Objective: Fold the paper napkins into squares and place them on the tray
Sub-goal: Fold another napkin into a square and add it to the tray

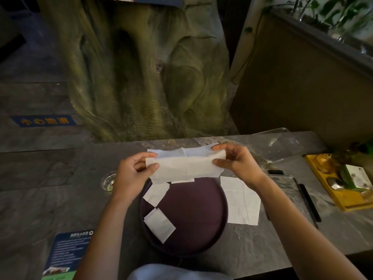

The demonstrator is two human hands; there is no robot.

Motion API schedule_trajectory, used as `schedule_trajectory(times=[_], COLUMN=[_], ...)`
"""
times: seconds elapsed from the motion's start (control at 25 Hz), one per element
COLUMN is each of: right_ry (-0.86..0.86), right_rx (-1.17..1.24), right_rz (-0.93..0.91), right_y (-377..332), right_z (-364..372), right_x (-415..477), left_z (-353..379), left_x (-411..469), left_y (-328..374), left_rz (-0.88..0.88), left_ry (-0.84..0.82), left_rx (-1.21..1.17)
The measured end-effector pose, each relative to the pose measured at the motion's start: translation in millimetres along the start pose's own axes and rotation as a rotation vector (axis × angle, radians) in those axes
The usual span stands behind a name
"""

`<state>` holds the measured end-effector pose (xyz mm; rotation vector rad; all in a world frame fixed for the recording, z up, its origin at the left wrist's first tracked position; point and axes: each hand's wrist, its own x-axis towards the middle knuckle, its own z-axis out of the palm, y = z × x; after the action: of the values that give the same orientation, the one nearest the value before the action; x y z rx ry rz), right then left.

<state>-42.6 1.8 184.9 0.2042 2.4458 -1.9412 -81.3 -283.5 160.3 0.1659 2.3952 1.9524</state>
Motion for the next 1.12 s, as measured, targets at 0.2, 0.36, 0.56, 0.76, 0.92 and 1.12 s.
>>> schedule_trajectory(times=[0.2,0.36,0.56,0.76,0.92,1.12], right_ry=[0.054,0.056,-0.004,-0.052,-0.081,-0.013], right_rx=[-0.263,-0.234,-0.122,0.015,0.265,0.552], right_rz=[-0.044,-0.060,-0.059,-0.024,0.088,0.267], right_y=[7.1,2.5,-0.5,-8.9,-10.8,-11.3], right_z=[-2.2,-0.1,-2.8,4.1,11.4,15.4], right_x=[4.5,2.4,2.4,0.2,-3.3,-3.7], left_z=[2.9,-0.9,0.3,-0.5,-1.1,-0.6], left_x=[-0.1,2.7,5.1,4.4,1.1,-2.8], left_y=[3.8,-0.8,0.8,1.9,8.5,17.1], left_rz=[0.052,0.074,-0.009,-0.046,-0.110,-0.271], left_ry=[0.011,0.063,0.021,-0.002,-0.053,-0.157], left_rx=[0.093,0.136,0.003,-0.084,-0.154,-0.374])
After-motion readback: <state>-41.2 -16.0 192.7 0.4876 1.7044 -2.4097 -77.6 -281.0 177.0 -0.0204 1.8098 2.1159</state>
